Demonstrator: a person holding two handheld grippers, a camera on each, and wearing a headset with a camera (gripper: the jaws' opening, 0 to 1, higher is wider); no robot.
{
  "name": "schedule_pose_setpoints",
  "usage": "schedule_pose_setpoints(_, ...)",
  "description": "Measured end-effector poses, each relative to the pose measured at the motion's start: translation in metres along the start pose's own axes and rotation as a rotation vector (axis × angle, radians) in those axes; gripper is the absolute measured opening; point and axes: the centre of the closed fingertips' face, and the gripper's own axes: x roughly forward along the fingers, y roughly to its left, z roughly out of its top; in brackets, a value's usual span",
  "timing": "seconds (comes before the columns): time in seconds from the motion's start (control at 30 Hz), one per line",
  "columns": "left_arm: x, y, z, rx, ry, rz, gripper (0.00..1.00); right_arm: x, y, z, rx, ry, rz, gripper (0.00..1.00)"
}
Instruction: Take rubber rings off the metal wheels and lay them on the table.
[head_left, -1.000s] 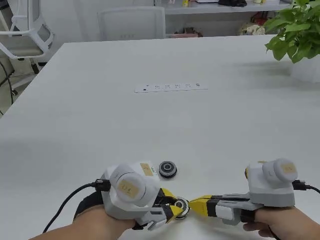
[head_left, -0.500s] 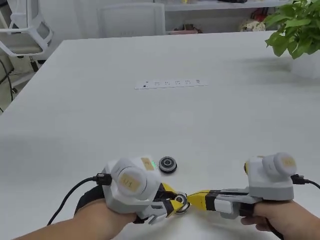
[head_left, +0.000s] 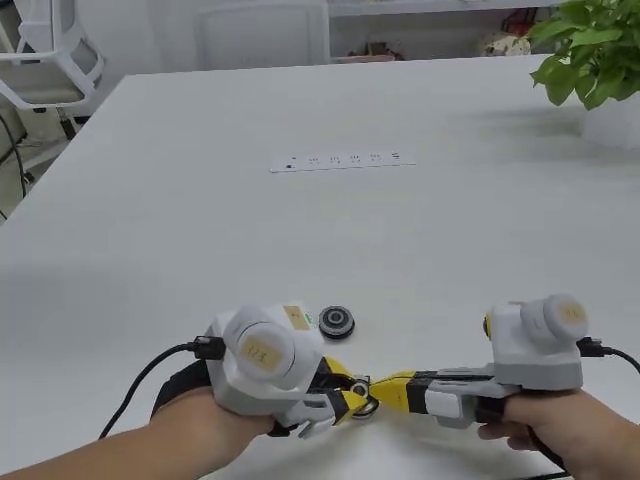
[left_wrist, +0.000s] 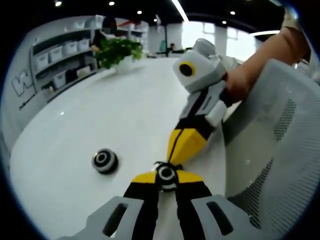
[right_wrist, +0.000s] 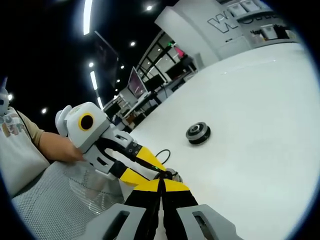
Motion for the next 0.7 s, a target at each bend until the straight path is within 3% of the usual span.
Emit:
schedule_pose_setpoints(0.27, 0.001, -0.001, 0.000, 0.001, -0.002, -0.001, 0.12, 0.002, 0.004, 0.002, -0.014, -0.006, 0.020, 0.00)
schedule_pose_setpoints(0.3, 0.001, 0.000, 0.000, 0.000, -0.003, 0.000, 0.12, 0.003, 0.012, 0.003, -0.002, -0.015, 0.062, 0.00)
schedule_pose_setpoints(0.33, 0.001, 0.000, 0.001, 0.000, -0.003, 0.001, 0.12, 0.003, 0.014, 0.003, -0.004, -0.014, 0.064, 0.00)
schedule_pose_setpoints(0.37, 0.001, 0.000, 0.001, 0.001, -0.003, 0.000, 0.12, 0.004, 0.012, 0.002, -0.052, -0.004, 0.046, 0.00)
schedule_pose_setpoints(0.7, 0.001, -0.001, 0.001, 0.003, -0.010, 0.000, 0.12, -0.001, -0.003, 0.002, -0.038, -0.013, -0.015, 0.00)
